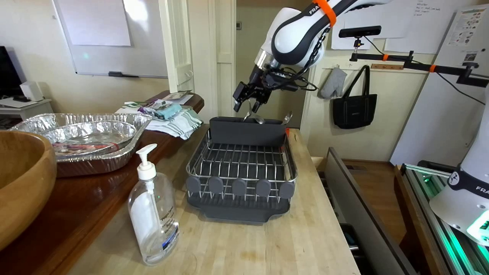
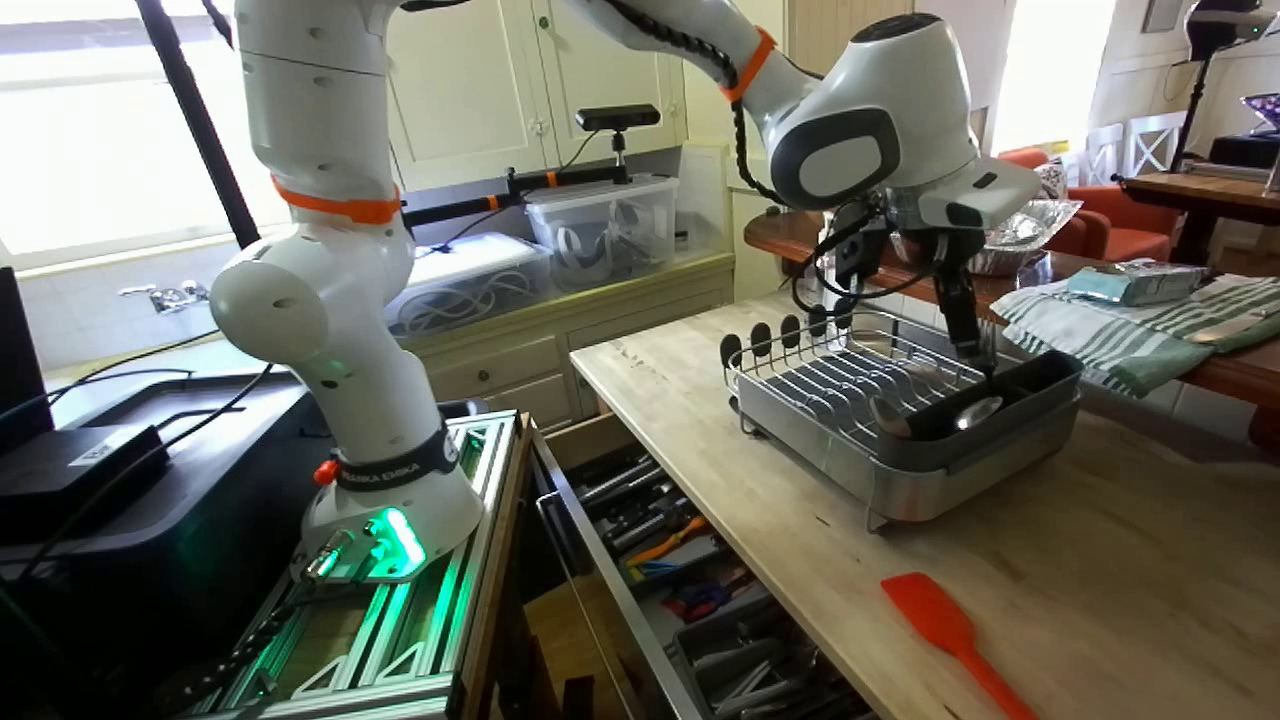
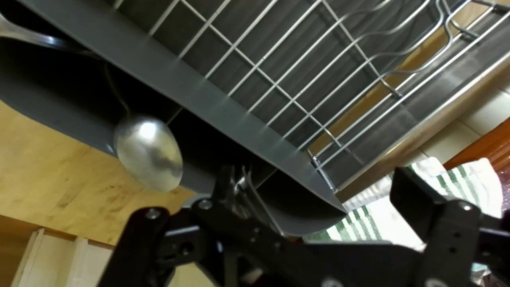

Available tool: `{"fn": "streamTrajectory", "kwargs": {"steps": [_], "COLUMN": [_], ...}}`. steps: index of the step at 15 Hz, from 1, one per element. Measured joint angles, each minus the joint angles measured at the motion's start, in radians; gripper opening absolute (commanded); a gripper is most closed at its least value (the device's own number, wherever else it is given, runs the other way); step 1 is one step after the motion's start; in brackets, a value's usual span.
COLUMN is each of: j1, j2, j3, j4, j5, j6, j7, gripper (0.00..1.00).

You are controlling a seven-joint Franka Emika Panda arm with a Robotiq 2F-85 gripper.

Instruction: Rearrange the spoons and forks in the utensil holder

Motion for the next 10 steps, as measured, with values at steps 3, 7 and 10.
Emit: {"fn": "streamTrajectory", "kwargs": {"steps": [3,7,10], "j1": [0.0,0.0,-0.001], "j2": [0.024,0.062,0.094], "j3": [0.001,-0.002,-0.009], "j4": [0.045,0.107,0.153], "j5": [0.0,-0.002,-0.003], "j6": [0.0,0.0,0.0], "j7": [0.0,0.0,0.0], "gripper": [1.0,1.0,1.0]}}
